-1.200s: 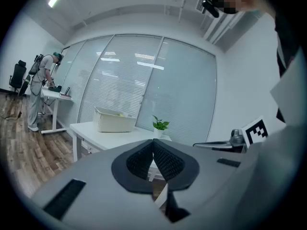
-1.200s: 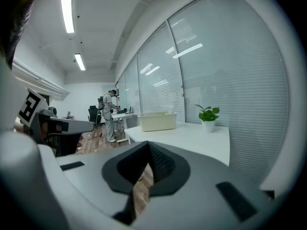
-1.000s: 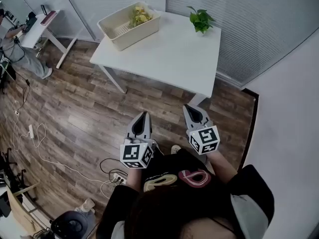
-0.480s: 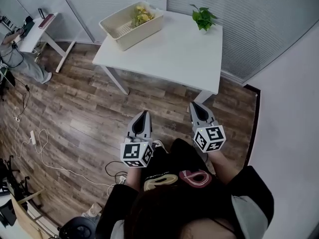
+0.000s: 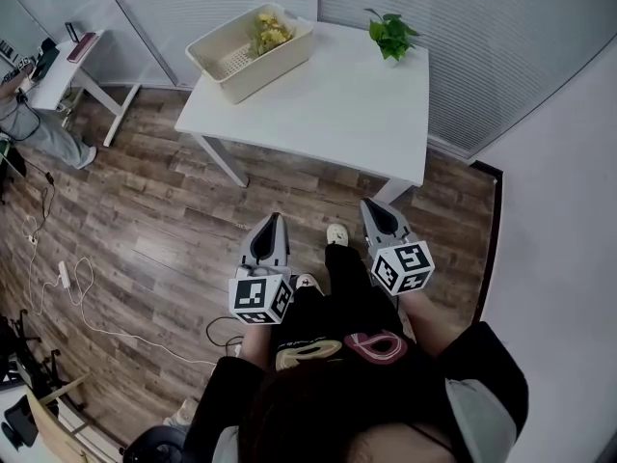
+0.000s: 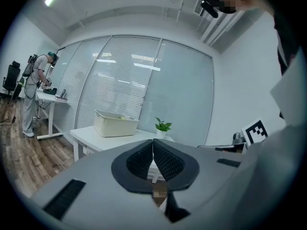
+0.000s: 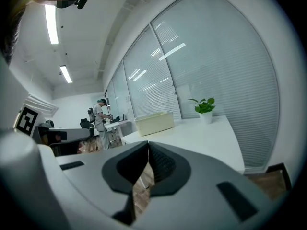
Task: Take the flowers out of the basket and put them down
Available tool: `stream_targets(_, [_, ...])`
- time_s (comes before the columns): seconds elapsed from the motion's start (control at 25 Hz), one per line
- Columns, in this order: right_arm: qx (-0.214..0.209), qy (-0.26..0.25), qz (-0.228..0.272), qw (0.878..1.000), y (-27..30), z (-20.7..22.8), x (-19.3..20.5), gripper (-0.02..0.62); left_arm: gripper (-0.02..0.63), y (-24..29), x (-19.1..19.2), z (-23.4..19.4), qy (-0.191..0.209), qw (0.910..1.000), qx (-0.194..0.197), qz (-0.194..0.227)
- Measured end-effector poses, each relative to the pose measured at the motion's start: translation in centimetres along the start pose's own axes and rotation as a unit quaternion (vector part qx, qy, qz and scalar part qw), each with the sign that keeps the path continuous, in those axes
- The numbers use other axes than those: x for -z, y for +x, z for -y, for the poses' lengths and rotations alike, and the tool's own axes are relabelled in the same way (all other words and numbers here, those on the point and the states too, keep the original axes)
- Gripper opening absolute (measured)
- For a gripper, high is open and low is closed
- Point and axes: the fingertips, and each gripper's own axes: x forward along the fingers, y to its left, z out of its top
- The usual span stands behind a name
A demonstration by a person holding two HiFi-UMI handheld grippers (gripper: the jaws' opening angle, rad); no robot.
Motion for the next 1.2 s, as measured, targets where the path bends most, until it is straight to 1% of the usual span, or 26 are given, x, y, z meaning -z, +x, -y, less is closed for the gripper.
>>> stream_targets(0.08, [-0.001, 0.000, -0.003, 1.000, 1.2, 0.7, -0.3, 0.011, 0.018, 0.9, -0.2, -0.3, 0.003, 1.0000, -0.006, 0.000])
stream_targets(0.24, [-0.009, -0.001, -0.003, 1.000, 4.1, 2.3, -1.8, 0.011, 0.018, 3.2, -1.0, -1.7, -0.002, 0.9996, -0.030, 0.001])
stream_targets(0.4, [-0.010, -0.009, -0.009, 1.000, 7.6, 4.2, -3.0, 0.011, 0.018, 6.5, -1.4, -2.4, -0.005, 0.9993, -0.038, -0.006])
stream_targets(0.56, [-0.005, -0.014, -0.022, 1.000, 10.7, 6.0, -3.9, 0.011, 0.018, 9.7, -2.1, -2.3, -0.002, 0.9993, -0.034, -0.013])
stream_targets(0.72, [-0.024, -0.021, -0.029, 0.999, 13.5, 7.5, -4.5, 0.011, 0.018, 13.0, -2.3, -2.5, -0.001, 0.9990, -0.042, -0.013])
stream_targets(0.88, [-0.055, -0.032, -0.034, 0.997, 15.8, 9.0, -5.5, 0.011, 0.018, 16.1, -2.9, -2.4, 0.001, 0.9985, -0.055, -0.006])
stream_targets(1.08, [-0.080, -0.036, -0.037, 0.995, 17.9, 11.1, -6.7, 0.011, 0.018, 18.7, -2.8, -2.1, 0.001, 0.9971, -0.076, -0.005])
stream_targets(1.2, [-0.090, -0.033, -0.045, 0.994, 18.8, 12.1, -6.7, 0.011, 0.018, 19.9, -2.9, -1.9, 0.002, 0.9961, -0.089, -0.001])
